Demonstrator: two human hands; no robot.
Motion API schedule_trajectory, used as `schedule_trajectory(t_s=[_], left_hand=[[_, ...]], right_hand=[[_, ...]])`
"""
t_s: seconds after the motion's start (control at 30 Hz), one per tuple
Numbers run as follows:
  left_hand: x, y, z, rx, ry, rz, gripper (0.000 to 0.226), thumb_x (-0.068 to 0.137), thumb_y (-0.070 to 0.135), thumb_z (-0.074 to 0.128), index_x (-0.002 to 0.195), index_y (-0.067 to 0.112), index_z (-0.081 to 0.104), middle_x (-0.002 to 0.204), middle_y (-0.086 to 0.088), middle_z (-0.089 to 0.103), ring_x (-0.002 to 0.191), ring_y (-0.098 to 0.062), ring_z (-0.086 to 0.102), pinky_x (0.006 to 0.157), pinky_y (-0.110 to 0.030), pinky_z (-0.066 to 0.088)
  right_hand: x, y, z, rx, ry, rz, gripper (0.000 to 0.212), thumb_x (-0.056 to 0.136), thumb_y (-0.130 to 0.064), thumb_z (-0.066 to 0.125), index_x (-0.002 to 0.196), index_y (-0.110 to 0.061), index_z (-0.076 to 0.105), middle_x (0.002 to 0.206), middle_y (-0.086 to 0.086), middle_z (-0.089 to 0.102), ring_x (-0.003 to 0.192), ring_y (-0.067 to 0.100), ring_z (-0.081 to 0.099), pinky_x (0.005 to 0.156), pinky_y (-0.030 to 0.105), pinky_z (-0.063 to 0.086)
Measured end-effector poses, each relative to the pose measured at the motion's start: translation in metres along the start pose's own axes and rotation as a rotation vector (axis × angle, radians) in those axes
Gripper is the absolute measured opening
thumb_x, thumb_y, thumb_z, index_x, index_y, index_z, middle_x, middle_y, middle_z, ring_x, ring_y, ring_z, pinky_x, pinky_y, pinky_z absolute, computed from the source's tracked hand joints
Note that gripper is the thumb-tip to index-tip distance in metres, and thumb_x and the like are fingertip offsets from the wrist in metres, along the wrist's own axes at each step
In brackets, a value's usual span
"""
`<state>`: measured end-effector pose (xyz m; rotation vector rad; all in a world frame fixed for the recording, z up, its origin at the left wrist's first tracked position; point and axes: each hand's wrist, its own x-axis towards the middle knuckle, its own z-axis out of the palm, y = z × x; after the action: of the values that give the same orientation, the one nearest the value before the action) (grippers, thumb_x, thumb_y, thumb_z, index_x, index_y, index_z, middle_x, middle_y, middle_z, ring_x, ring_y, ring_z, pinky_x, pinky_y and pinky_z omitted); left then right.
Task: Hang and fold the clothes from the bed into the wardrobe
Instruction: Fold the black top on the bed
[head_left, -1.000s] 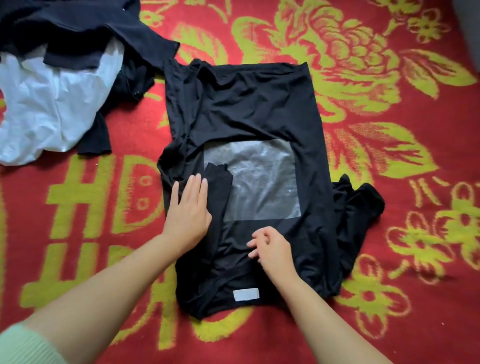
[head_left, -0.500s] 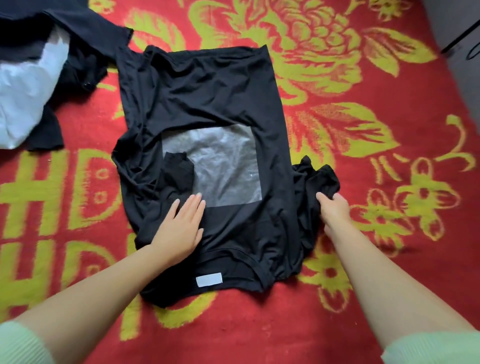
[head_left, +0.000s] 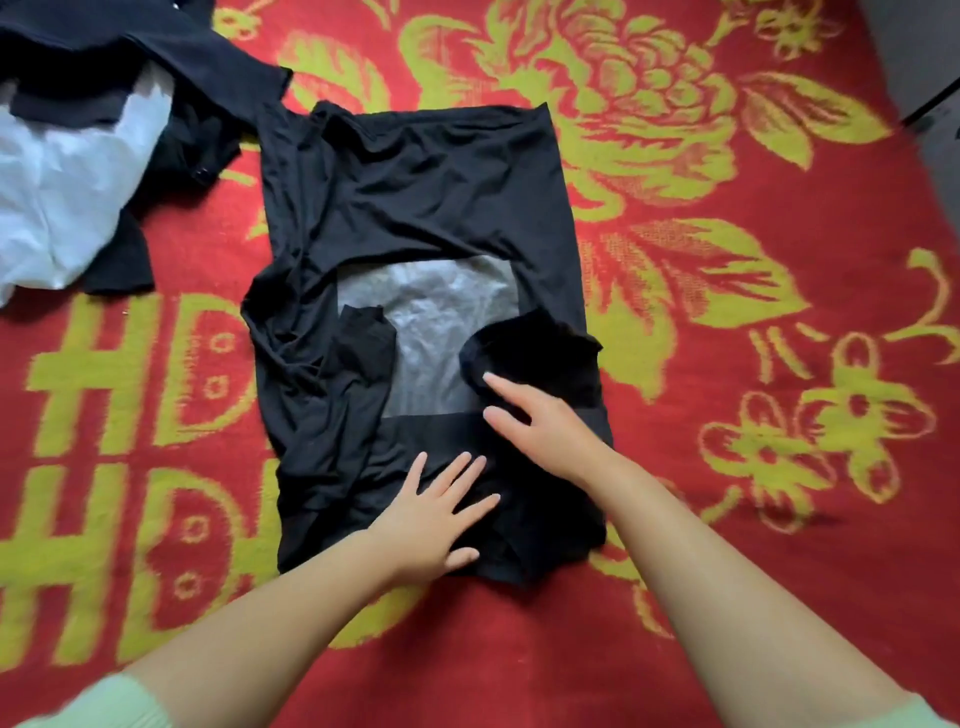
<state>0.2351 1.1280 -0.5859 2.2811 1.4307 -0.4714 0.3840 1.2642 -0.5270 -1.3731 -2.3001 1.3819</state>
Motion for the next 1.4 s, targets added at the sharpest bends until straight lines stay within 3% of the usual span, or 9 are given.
schedule_trajectory(t_s=[0.07, 0.23, 0.47, 0.6, 0.77, 0.9, 1.03, 1.23, 1.4], left_hand=[[-0.021, -0.009, 0.004, 0.000, 0.066, 0.020, 0.072, 0.082, 0.059, 0.031, 0.143, 0.023, 0.039, 0.153, -0.014, 0.027, 0.143, -0.026, 0.024, 0.106, -0.059, 0.031], [-0.096, -0.031, 0.042, -0.014, 0.143, -0.121, 0.099, 0.065, 0.057, 0.058, 0.145, 0.006, 0.029, 0.154, -0.016, 0.024, 0.143, -0.029, 0.021, 0.109, -0.056, 0.020], [-0.113, -0.044, 0.066, -0.004, 0.263, -0.297, 0.059, 0.074, -0.002, 0.031, 0.131, -0.013, 0.042, 0.134, -0.030, 0.048, 0.119, -0.039, 0.054, 0.095, -0.048, 0.047], [-0.109, -0.052, 0.044, 0.023, 0.304, -0.236, 0.060, 0.043, -0.013, 0.074, 0.102, -0.004, 0.071, 0.111, -0.023, 0.067, 0.096, -0.031, 0.069, 0.074, -0.037, 0.056], [-0.148, -0.035, 0.041, -0.011, 0.151, -0.060, 0.079, 0.030, 0.004, 0.080, 0.108, 0.007, 0.072, 0.111, -0.010, 0.069, 0.103, -0.017, 0.067, 0.090, -0.029, 0.050], [-0.183, 0.000, 0.052, -0.114, -0.074, 0.096, 0.058, 0.087, -0.001, 0.029, 0.143, 0.013, 0.040, 0.150, -0.007, 0.037, 0.137, -0.013, 0.036, 0.115, -0.026, 0.019], [-0.208, 0.001, 0.074, -0.287, -0.408, 0.226, 0.051, 0.092, 0.066, 0.027, 0.122, 0.040, 0.058, 0.138, 0.000, 0.051, 0.127, -0.016, 0.047, 0.113, -0.037, 0.029], [-0.147, -0.080, -0.068, -0.611, -0.474, -0.127, 0.021, 0.064, -0.007, 0.038, 0.068, 0.011, 0.047, 0.060, -0.004, 0.041, 0.053, -0.012, 0.035, 0.049, -0.023, 0.028], [-0.089, -0.165, -0.105, -0.697, 0.204, -0.606, 0.039, 0.080, -0.005, 0.048, 0.111, 0.011, 0.064, 0.099, -0.005, 0.064, 0.092, -0.014, 0.058, 0.077, -0.024, 0.042]], right_hand=[[-0.003, 0.006, 0.024, -0.306, -0.222, -0.041, 0.057, 0.096, -0.027, 0.050, 0.149, -0.023, 0.029, 0.152, 0.000, 0.034, 0.139, 0.013, 0.032, 0.115, 0.030, 0.023], [-0.066, 0.032, 0.050, -0.695, -0.375, -0.181, 0.092, 0.081, -0.045, 0.061, 0.152, -0.025, 0.007, 0.160, 0.009, -0.001, 0.148, 0.024, -0.002, 0.117, 0.054, 0.002], [-0.091, 0.061, 0.046, -0.976, -0.315, -0.082, 0.111, 0.035, -0.029, 0.089, 0.137, -0.023, 0.045, 0.138, 0.020, 0.050, 0.123, 0.036, 0.053, 0.101, 0.065, 0.024], [-0.076, 0.055, 0.035, -1.027, -0.362, -0.080, 0.079, 0.035, -0.007, 0.083, 0.111, -0.023, 0.071, 0.118, 0.014, 0.066, 0.104, 0.036, 0.065, 0.083, 0.057, 0.049], [-0.100, 0.029, 0.014, -0.977, -0.633, -0.135, 0.059, 0.090, -0.012, 0.021, 0.147, -0.019, 0.032, 0.157, 0.005, 0.021, 0.146, 0.027, 0.015, 0.118, 0.042, 0.011], [-0.149, 0.014, 0.022, -0.909, -0.900, -0.176, 0.047, 0.089, -0.010, 0.036, 0.135, -0.016, 0.048, 0.141, 0.009, 0.047, 0.132, 0.027, 0.041, 0.106, 0.039, 0.035], [-0.166, -0.009, 0.020, -0.738, -1.079, -0.083, 0.046, 0.079, -0.007, 0.041, 0.119, -0.019, 0.061, 0.118, 0.007, 0.064, 0.107, 0.029, 0.058, 0.086, 0.030, 0.043], [-0.069, -0.054, -0.041, -0.599, -0.865, 0.093, 0.036, 0.081, -0.001, 0.042, 0.107, -0.010, 0.065, 0.094, -0.008, 0.061, 0.088, 0.013, 0.055, 0.070, 0.017, 0.038], [0.015, -0.037, -0.064, -0.543, -0.175, 0.228, 0.042, 0.087, -0.004, 0.045, 0.127, -0.011, 0.054, 0.125, 0.007, 0.059, 0.113, 0.028, 0.055, 0.090, 0.031, 0.042]])
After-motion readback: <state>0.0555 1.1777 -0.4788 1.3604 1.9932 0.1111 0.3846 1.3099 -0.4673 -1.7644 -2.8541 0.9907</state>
